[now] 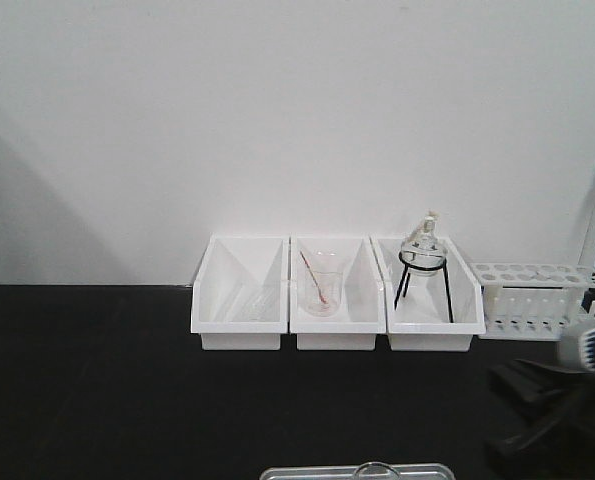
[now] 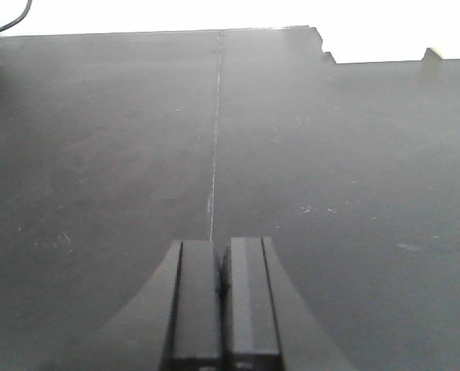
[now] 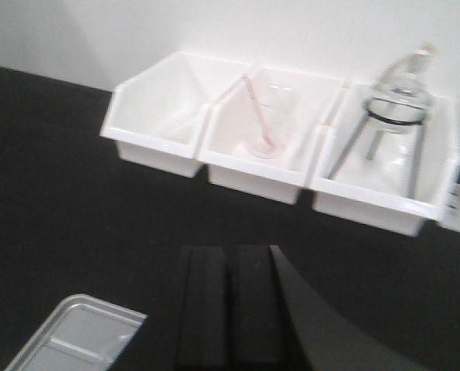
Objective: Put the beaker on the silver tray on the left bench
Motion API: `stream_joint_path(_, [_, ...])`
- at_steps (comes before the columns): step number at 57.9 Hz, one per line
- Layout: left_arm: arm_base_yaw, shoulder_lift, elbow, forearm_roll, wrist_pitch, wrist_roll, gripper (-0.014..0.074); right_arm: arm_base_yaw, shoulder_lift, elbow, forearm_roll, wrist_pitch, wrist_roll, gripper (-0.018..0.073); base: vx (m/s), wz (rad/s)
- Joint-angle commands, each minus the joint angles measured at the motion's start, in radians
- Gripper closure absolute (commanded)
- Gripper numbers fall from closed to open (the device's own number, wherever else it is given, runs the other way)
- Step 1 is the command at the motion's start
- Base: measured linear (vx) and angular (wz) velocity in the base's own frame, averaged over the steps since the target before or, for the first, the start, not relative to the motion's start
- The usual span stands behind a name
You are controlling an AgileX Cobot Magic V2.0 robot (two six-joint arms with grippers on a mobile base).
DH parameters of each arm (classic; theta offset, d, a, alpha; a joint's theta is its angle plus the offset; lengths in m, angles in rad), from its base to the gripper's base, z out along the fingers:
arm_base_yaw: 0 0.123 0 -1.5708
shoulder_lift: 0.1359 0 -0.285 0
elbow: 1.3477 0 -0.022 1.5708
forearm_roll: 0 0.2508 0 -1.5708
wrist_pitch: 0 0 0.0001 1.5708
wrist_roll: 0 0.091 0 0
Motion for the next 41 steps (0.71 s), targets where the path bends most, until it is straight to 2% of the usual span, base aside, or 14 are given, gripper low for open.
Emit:
stream_joint_path(1, [-0.003, -0.014, 0.026, -0.002, -0.077, -0.004, 0.0594, -0.002, -0.128, -0.025, -0.039, 0.138, 0.069, 0.0573, 0.00, 0.00])
stream_joint_path(5, [-0.003, -0.014, 0.026, -0.002, -0.077, -0.004, 0.0594, -0.002, -0.219, -0.025, -0.039, 0.234, 0.069, 0.0570, 0.00, 0.00])
stream_joint_path(11, [-0.003, -0.014, 0.026, -0.002, -0.077, -0.004, 0.0594, -0.002, -0.312, -0.025, -0.039, 0.283, 0.069, 0.0570, 0.00, 0.00])
stream_joint_path(27, [-0.003, -0.014, 0.026, -0.002, -0.077, -0.004, 0.0594, -0.002, -0.475, -0.025, -0.039, 0.285, 0.069, 0.0570, 0.00, 0.00])
stream_joint_path(41, [-0.003, -0.014, 0.026, -0.002, -0.077, -0.004, 0.0594, -0.002, -0.498, -0.025, -0.048, 0.285, 0.069, 0.0570, 0.00, 0.00])
